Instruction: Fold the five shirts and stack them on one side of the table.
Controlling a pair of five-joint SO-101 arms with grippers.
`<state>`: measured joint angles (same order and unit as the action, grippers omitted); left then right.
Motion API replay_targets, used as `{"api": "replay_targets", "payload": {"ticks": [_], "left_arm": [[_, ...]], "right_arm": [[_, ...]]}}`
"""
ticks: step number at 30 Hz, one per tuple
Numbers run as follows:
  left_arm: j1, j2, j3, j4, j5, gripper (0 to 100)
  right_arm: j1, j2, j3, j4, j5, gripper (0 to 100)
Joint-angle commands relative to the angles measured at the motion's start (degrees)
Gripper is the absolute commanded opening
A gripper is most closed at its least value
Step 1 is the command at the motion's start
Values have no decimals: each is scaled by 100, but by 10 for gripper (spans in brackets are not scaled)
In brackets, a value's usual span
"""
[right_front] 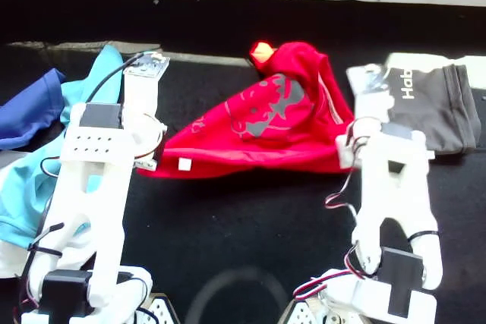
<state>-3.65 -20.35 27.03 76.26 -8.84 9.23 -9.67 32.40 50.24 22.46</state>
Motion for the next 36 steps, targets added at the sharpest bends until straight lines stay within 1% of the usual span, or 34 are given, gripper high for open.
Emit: {"api": "replay_targets", "payload": {"ticks": [1,3,7,12,15,17,19,21,23,27,32,36], "left_arm": [[57,-31,-40,18,-299,9],[66,-31,-31,62,-563,9],[48,-40,286,18,-659,9],[48,-40,769,9,-659,9],[48,-40,840,9,-659,9],[48,-40,831,9,-659,9],[48,-40,822,9,-659,9],[48,-40,822,9,-659,9],[48,-40,822,9,-659,9],[48,-40,822,9,-659,9],[48,-40,822,9,-659,9],[48,-48,822,44,-659,9]], "right_arm": [[330,-4,-558,92,88,5],[453,-4,-708,453,88,5],[532,-163,-1007,1200,62,5],[479,-1305,-954,1323,62,5],[382,-1745,-374,1446,88,13],[171,-1763,163,1262,97,64],[-4,-1763,787,796,97,149],[-154,-1763,1305,277,97,200],[-268,-1763,1684,-92,62,201],[-312,-1763,2009,-295,62,201],[-13,-1754,2167,-655,88,205],[-13,-1314,2114,-857,79,205]]}}
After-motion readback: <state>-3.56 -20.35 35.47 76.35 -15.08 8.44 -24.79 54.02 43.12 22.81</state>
